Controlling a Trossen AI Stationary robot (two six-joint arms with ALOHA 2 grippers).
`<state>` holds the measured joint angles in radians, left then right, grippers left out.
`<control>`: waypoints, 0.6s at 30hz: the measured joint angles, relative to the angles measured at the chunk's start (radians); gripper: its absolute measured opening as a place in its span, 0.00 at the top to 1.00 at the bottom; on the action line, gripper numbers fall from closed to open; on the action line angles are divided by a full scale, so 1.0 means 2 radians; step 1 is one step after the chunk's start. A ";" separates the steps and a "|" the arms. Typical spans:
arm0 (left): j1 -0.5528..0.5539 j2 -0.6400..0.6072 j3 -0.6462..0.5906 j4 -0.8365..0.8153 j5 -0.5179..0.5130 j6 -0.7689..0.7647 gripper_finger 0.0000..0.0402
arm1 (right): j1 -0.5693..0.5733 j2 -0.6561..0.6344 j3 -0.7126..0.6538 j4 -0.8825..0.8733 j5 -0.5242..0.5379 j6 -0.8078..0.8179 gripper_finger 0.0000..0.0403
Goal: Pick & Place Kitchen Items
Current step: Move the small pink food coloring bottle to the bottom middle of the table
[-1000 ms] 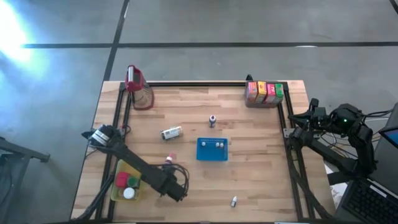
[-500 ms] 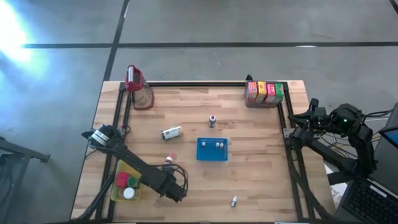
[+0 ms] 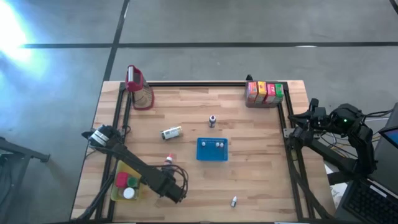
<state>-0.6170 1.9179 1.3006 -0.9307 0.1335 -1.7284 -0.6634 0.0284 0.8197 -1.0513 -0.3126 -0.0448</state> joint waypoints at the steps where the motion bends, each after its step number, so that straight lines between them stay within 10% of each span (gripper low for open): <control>1: 0.000 0.000 0.000 0.000 0.003 0.000 0.46 | 0.000 0.000 0.000 0.000 0.000 0.000 0.98; 18: -0.003 -0.001 0.000 0.007 0.005 0.000 0.65 | 0.000 0.000 0.000 0.000 0.000 0.000 0.98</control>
<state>-0.6235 1.9167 1.3006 -0.9165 0.1444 -1.7287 -0.6632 0.0284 0.8197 -1.0512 -0.3126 -0.0448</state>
